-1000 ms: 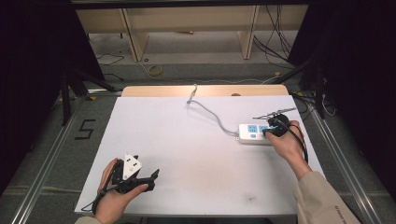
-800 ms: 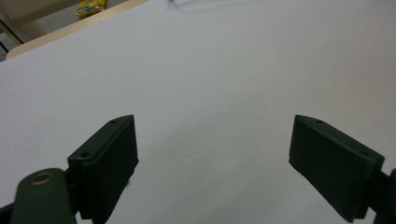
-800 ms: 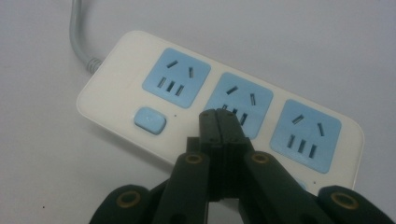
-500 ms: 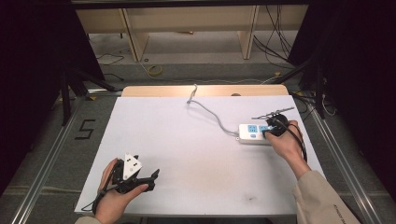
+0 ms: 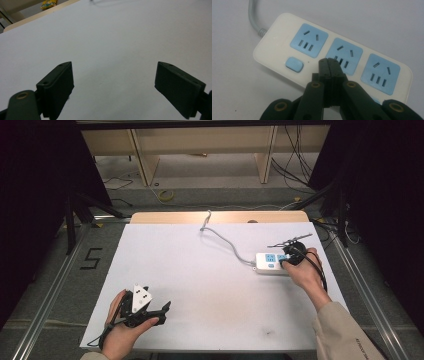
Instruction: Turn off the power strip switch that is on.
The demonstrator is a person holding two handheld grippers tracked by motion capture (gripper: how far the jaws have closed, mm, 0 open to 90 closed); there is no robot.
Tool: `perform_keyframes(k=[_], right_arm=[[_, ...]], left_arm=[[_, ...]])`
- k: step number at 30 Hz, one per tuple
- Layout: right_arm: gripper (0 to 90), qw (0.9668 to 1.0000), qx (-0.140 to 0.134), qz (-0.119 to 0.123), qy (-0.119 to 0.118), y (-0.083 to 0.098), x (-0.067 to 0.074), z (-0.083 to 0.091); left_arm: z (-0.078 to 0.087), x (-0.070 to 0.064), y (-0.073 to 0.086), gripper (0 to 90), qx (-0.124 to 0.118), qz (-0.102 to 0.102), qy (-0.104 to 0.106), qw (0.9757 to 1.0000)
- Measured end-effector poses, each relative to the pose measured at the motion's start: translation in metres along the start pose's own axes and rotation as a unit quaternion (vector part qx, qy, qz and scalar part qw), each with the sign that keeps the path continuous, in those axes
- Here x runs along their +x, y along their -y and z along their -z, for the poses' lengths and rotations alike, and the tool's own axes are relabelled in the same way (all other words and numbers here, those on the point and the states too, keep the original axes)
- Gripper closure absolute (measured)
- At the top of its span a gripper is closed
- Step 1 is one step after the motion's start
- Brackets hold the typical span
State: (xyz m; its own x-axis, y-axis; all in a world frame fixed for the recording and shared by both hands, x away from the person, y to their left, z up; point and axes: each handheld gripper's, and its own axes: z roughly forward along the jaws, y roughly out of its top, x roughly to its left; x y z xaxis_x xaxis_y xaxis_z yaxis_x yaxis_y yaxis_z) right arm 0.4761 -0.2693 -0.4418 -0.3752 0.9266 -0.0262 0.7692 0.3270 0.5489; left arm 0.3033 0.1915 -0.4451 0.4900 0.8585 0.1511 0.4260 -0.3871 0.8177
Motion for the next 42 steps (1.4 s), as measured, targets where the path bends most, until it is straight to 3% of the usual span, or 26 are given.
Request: perform_keyframes(k=[17,28,33,42], right_arm=[[90.0,0.9999,0.012,0.002,0.009,-0.0019,-0.0009,0.0015],[90.0,0.9993,0.033,0.007,0.015,-0.0062,0.0010,0.0015],[90.0,0.9994,0.034,-0.012,0.003,-0.0057,-0.0033,0.0017],[90.0,0.9990,0.043,-0.003,0.011,-0.0070,0.0003,0.0011]], left_arm=[[-0.0002,-0.0003,0.0002,14.9,0.001,0.000,0.001,1.0000],[0.0005,-0.0001,0.0007,14.9,0.001,0.000,0.000,1.0000],[0.0003,0.0001,0.0012,14.9,0.001,0.001,0.000,1.0000],[0.0001,-0.0004,0.0012,14.9,0.003,0.001,0.000,1.0000]])
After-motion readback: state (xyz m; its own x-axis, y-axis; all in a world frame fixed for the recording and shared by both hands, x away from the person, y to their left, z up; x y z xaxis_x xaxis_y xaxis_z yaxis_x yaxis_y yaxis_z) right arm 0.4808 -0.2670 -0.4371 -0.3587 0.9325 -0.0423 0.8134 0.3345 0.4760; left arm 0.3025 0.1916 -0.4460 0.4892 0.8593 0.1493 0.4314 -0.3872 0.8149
